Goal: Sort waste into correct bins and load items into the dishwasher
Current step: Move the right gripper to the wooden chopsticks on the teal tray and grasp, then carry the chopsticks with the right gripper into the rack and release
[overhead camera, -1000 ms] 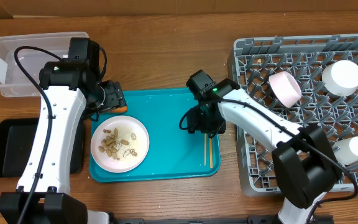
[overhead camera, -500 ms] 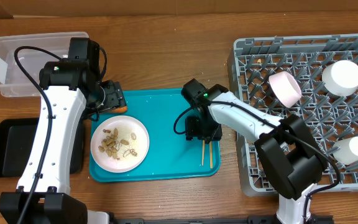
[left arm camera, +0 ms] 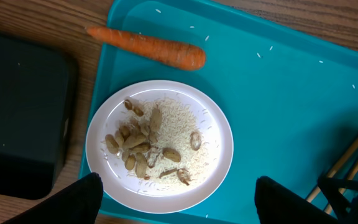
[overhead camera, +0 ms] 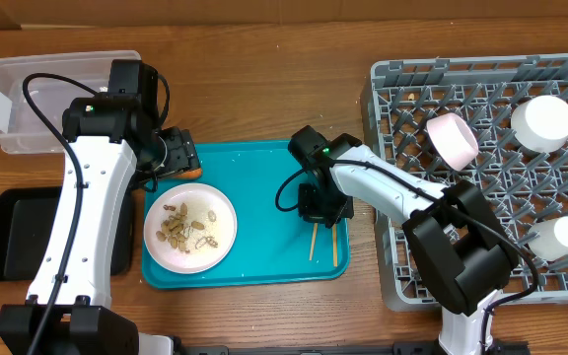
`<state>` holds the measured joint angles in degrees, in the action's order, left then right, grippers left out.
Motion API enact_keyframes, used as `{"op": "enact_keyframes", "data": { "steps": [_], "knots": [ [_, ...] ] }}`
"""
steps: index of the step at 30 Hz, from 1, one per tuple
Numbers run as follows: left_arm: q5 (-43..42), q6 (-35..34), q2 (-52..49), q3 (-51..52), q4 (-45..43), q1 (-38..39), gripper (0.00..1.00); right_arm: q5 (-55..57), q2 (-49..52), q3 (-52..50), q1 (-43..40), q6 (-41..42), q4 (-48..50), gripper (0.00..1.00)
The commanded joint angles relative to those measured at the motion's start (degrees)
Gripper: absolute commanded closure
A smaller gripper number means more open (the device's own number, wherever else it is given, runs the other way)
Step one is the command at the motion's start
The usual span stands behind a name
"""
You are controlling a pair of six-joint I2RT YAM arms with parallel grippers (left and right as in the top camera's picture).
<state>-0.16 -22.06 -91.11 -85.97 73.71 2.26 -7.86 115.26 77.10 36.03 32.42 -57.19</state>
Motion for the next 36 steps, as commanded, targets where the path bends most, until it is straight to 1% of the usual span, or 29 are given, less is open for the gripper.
{"op": "enact_keyframes", "data": {
  "steps": [1, 6, 11, 15, 20, 26, 30, 33, 34, 36],
  "knots": [
    [0.57, 0.87, 0.46, -0.81, 0.00, 0.39, 0.20, 1.79, 1.51, -0.39, 0.13, 1.07, 0.11, 0.85],
    [0.57, 0.90, 0.46, -0.81, 0.02, 0.39, 0.20, 1.79, 1.51, -0.39, 0.13, 1.92, 0.04, 0.95],
    [0.57, 0.87, 0.46, -0.81, 0.00, 0.39, 0.20, 1.60, 1.40, -0.24, 0.13, 1.92, -0.13, 0.96],
    [0.57, 0.87, 0.46, -0.81, 0.00, 0.39, 0.20, 1.84, -0.39, 1.79, -0.26, 1.01, -2.60, 0.96],
    [0.57, 0.87, 0.46, -0.81, 0.00, 0.39, 0.20, 2.95, -7.37, 5.31, -1.84, -2.25, -6.32, 0.96],
    [0.57, 0.87, 0.46, -0.81, -0.04, 0.39, 0.20, 14.91, -18.64, 7.34, -5.99, -2.80, -13.44, 0.96],
    [0.57, 0.85, 0.46, -0.81, -0.04, 0.39, 0.20, 16.81, -22.53, 7.34, -11.23, -8.33, -17.14, 0.96],
    [0.57, 0.85, 0.46, -0.81, -0.04, 0.39, 0.20, 16.72, -22.56, 7.04, -15.06, -12.48, -20.13, 0.96],
    [0.57, 0.87, 0.46, -0.81, -0.04, 0.39, 0.20, 15.87, -22.53, 5.57, -16.98, -15.82, -20.55, 0.96],
    [0.57, 0.85, 0.46, -0.81, -0.02, 0.39, 0.20, 14.45, -22.53, 3.69, -18.23, -17.84, -20.44, 0.96]
  ]
}}
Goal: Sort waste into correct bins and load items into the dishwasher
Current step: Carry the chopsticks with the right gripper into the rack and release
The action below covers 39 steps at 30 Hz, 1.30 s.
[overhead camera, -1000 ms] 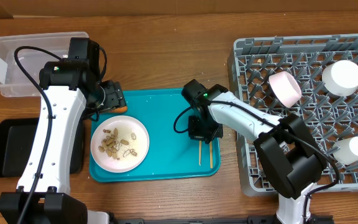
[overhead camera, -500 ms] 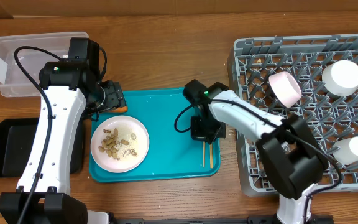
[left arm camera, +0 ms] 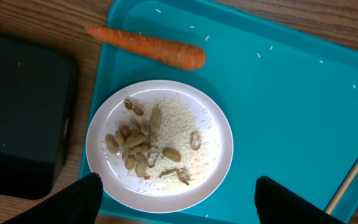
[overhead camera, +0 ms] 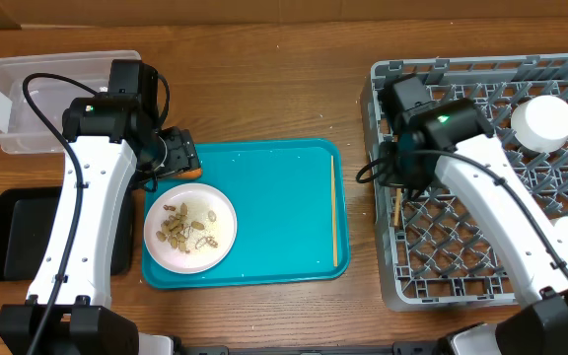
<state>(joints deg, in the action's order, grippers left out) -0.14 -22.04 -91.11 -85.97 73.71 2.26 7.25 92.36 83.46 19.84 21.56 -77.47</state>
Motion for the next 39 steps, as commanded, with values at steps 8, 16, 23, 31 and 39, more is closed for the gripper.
{"op": "enact_keyframes", "data": {
  "steps": [8, 16, 23, 31, 39],
  "knots": [
    [0.55, 0.83, 0.46, -0.81, -0.02, 0.39, 0.20, -1.38, 0.39, -10.08, -2.89, -7.26, 1.75, 0.96],
    [0.55, 0.85, 0.46, -0.81, -0.02, 0.39, 0.20, -5.64, 0.33, -9.94, -2.86, -9.81, 3.67, 0.70],
    [0.55, 0.85, 0.46, -0.81, -0.11, 0.39, 0.20, -11.72, 0.22, 3.80, -0.44, -9.60, 4.61, 0.67],
    [0.55, 0.83, 0.46, -0.81, -0.22, 0.39, 0.19, -14.56, 2.80, 2.99, 7.02, -6.69, 12.37, 0.61],
    [0.52, 0.83, 0.46, -0.81, 0.00, 0.39, 0.19, -14.64, 12.61, -2.40, 9.49, -3.69, 14.88, 0.61]
  ]
}}
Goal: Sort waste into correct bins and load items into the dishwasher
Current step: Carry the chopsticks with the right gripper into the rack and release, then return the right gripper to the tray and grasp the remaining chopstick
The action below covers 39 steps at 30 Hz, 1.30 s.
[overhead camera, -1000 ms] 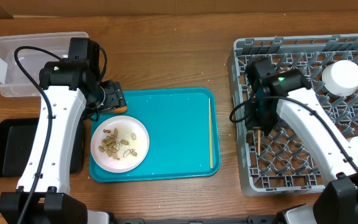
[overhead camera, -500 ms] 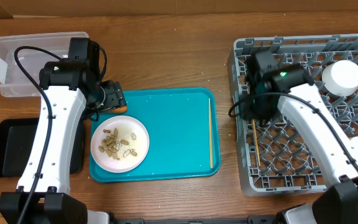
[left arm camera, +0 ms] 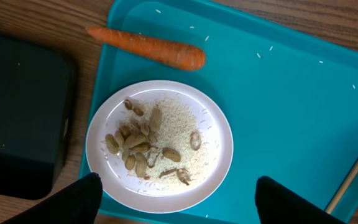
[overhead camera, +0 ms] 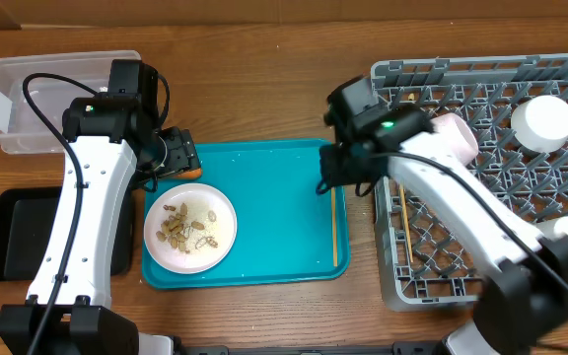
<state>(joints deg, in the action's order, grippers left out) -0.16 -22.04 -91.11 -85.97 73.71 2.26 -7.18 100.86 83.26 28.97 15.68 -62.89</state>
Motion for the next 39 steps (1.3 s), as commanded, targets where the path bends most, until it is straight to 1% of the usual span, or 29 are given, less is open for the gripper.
{"op": "enact_keyframes", "data": {
  "steps": [1, 7, 14, 23, 39],
  "knots": [
    [0.57, 0.83, 0.46, -0.81, -0.02, 0.39, 0.19, -0.20, 5.44, -2.49, 0.33, 2.38, 0.28, 0.61],
    [0.57, 0.83, 0.46, -0.81, -0.07, 0.39, 0.20, -0.24, 11.67, -2.64, 0.33, 2.38, 0.33, 0.61],
    [0.57, 0.83, 0.46, -0.81, -0.26, 0.39, 0.19, -0.63, 14.62, -2.69, 1.29, 2.36, 0.35, 0.61],
    [0.57, 0.85, 0.46, -0.81, -0.24, 0.39, 0.19, -0.44, 15.26, -3.34, 3.30, 3.34, 1.16, 0.61],
    [0.57, 0.85, 0.46, -0.81, -0.09, 0.39, 0.19, 1.29, 15.30, -7.37, 3.32, 5.62, 3.65, 0.62]
  ]
}}
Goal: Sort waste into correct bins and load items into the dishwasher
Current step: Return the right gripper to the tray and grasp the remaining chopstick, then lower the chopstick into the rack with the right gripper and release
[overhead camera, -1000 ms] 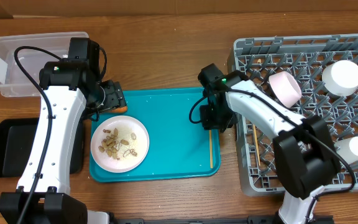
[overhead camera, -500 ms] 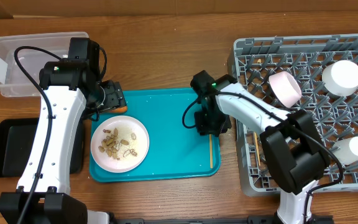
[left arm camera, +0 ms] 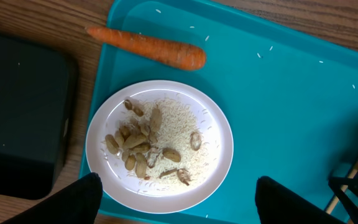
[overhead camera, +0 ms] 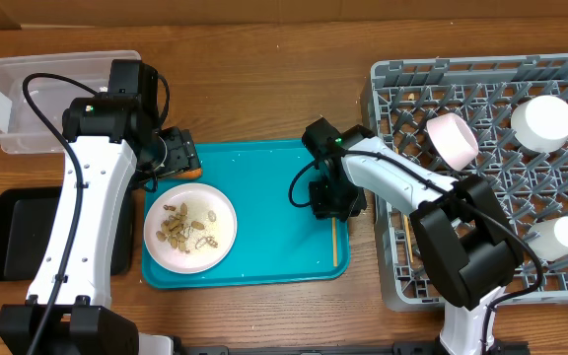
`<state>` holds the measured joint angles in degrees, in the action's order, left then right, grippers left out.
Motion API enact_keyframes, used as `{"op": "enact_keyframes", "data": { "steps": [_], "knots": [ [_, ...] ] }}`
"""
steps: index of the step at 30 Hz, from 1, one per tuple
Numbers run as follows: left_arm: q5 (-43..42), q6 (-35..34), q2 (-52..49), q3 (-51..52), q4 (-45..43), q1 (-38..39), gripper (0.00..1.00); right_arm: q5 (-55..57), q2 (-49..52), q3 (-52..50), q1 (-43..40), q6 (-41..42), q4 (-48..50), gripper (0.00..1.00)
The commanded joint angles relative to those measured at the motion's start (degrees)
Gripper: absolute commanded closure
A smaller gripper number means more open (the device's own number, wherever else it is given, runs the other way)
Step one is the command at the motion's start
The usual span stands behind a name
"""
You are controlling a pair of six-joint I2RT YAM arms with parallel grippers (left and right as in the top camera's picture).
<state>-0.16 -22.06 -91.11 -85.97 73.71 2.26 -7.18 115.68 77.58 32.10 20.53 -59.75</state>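
A white plate [left arm camera: 159, 146] of rice and peanuts sits at the left of the teal tray [overhead camera: 264, 177], with a carrot [left arm camera: 148, 47] just beyond it. My left gripper [left arm camera: 179, 208] hangs open above the plate's near rim, nothing between its fingers. My right gripper [overhead camera: 330, 199] is down on the tray's right side, at the upper end of a wooden chopstick [overhead camera: 334, 242]; whether its fingers are shut is not visible. A second chopstick [overhead camera: 404, 235] lies in the grey dishwasher rack [overhead camera: 481, 79].
The rack also holds a pink cup [overhead camera: 452, 140] and two white cups [overhead camera: 542, 121] [overhead camera: 560, 237]. A clear plastic bin [overhead camera: 47, 99] stands at the back left, and a black bin [overhead camera: 23, 232] lies left of the tray.
My right gripper was above the tray's back right corner and is now lower on the right side, at the top of the remaining chopstick. The left arm, plate and carrot have not moved.
My right gripper was over two chopsticks on the tray. Then it was at the rack's left edge with one chopstick, the other left on the tray. That chopstick then lay in the rack with the gripper back over the tray, and now it is at the second chopstick.
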Motion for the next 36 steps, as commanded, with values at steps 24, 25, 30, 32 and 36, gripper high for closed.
{"op": "enact_keyframes", "data": {
  "steps": [24, 25, 30, 32, 36],
  "knots": [
    [0.57, 0.87, 0.46, -0.81, -0.07, 0.39, 0.19, 10.78, -16.20, 13.18, -3.10, -1.27, -13.84, 0.96],
    [0.57, 0.87, 0.46, -0.81, -0.07, 0.39, 0.19, 12.13, -17.79, 13.60, -3.85, -1.31, -14.49, 0.96],
    [0.11, 0.83, 0.46, -0.81, -0.04, 0.39, 0.19, 13.11, -23.19, 13.62, -10.05, -5.62, -17.22, 0.95],
    [-0.59, 0.76, 0.46, -0.79, -0.04, 0.39, 0.19, 13.09, -23.17, 13.44, -12.52, -6.64, -19.19, 0.95],
    [-1.40, 0.63, 0.46, -0.79, -0.07, 0.39, 0.19, 11.54, -22.97, 10.12, -15.89, -10.03, -19.96, 0.95]
  ]
}}
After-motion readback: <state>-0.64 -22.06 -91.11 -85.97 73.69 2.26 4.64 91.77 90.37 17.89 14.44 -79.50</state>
